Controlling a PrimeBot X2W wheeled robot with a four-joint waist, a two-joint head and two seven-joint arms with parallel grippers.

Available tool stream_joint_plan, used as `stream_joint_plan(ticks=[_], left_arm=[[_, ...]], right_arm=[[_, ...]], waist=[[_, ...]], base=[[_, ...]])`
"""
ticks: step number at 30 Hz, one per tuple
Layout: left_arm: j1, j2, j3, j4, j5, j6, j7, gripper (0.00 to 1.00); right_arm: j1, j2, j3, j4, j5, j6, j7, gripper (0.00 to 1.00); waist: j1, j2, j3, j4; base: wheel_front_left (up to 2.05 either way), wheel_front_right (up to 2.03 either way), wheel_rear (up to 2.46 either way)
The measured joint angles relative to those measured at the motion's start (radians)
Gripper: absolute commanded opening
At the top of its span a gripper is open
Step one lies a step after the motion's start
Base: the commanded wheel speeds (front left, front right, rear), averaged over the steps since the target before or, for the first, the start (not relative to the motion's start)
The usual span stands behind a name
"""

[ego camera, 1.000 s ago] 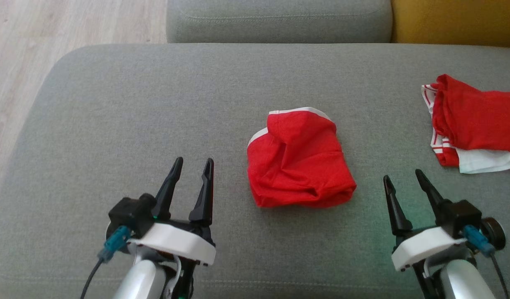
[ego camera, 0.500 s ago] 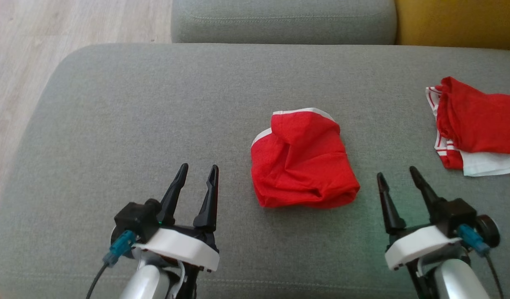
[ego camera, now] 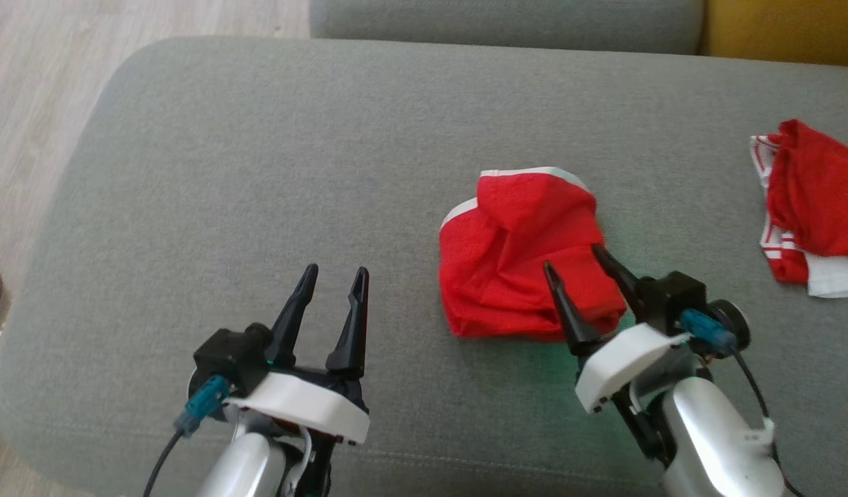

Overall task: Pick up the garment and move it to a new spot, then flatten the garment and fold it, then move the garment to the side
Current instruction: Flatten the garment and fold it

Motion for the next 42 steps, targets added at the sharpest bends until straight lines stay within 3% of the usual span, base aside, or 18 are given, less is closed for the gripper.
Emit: stream_joint_plan(ticks=[21, 22, 23, 24, 35, 42], left_arm=[[-0.030, 0.000, -0.010, 0.001, -0.010, 0.007, 0.000, 1.00], [-0.032, 0.000, -0.010, 0.001, -0.010, 0.007, 0.000, 1.00], [-0.034, 0.000, -0.010, 0.001, -0.010, 0.007, 0.000, 1.00], [-0.037, 0.000, -0.010, 0.001, -0.010, 0.007, 0.000, 1.00], [-0.041, 0.000, -0.009, 0.005, -0.010, 0.007, 0.000, 1.00], [-0.041, 0.000, -0.010, 0.012, -0.010, 0.007, 0.000, 1.00]], right_arm=[[-0.151, 0.000, 0.059, 0.227, 0.109, 0.000, 0.021, 1.00], [-0.154, 0.000, 0.059, 0.234, 0.109, 0.000, 0.017, 0.59], [-0.157, 0.000, 0.058, 0.242, 0.111, 0.000, 0.010, 0.33], [-0.161, 0.000, 0.055, 0.248, 0.116, 0.000, 0.009, 0.00], [-0.173, 0.000, 0.033, 0.278, 0.150, 0.000, -0.033, 0.00], [-0.172, -0.015, 0.150, 0.188, 0.261, 0.000, -0.048, 0.00]], waist=[[0.0000, 0.0000, 0.066, 0.090], [0.0000, 0.0000, 0.068, 0.091], [0.0000, 0.0000, 0.069, 0.093], [0.0000, 0.0000, 0.071, 0.094], [0.0000, 0.0000, 0.064, 0.084], [0.0000, 0.0000, 0.050, 0.074]], base=[[0.00, 0.00, 0.00], [0.00, 0.00, 0.00], [0.00, 0.00, 0.00], [0.00, 0.00, 0.00], [0.00, 0.00, 0.00], [0.00, 0.00, 0.00]])
